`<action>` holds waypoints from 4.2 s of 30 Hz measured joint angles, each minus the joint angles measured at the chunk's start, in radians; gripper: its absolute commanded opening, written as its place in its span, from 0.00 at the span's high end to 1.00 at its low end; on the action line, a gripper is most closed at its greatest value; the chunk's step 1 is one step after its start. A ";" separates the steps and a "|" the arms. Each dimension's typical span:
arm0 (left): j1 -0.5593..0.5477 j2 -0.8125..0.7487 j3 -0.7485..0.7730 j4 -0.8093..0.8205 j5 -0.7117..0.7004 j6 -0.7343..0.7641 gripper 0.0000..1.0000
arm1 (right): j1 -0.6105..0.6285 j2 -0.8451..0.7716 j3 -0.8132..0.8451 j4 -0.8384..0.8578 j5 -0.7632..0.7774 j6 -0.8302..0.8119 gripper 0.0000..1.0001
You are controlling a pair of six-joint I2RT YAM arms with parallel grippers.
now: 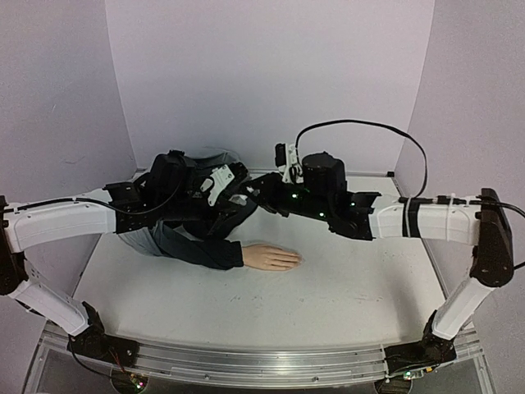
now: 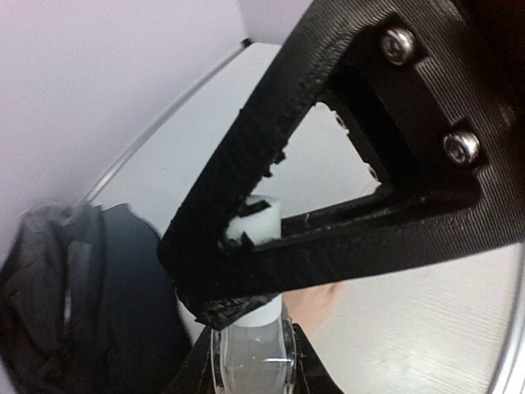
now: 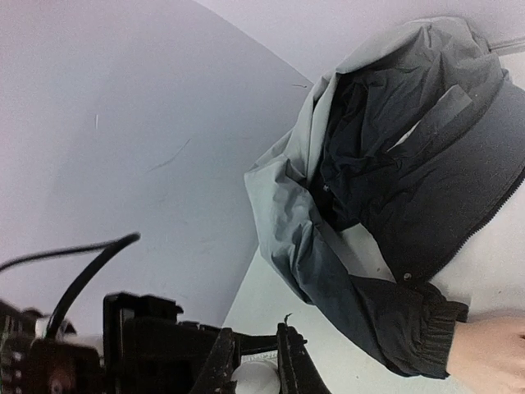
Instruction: Paint the nails
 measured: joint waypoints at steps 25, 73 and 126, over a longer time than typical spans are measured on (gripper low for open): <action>-0.028 0.000 0.039 0.034 0.718 -0.122 1.00 | 0.002 -0.508 -0.360 -0.006 -0.320 -0.565 0.07; 0.022 -0.038 0.000 0.032 0.676 -0.093 1.00 | -0.013 -0.279 -0.195 -0.018 -0.457 -0.486 1.00; 0.006 -0.032 0.005 0.035 -0.065 -0.032 1.00 | -0.008 0.012 0.168 -0.161 -0.021 -0.144 0.82</action>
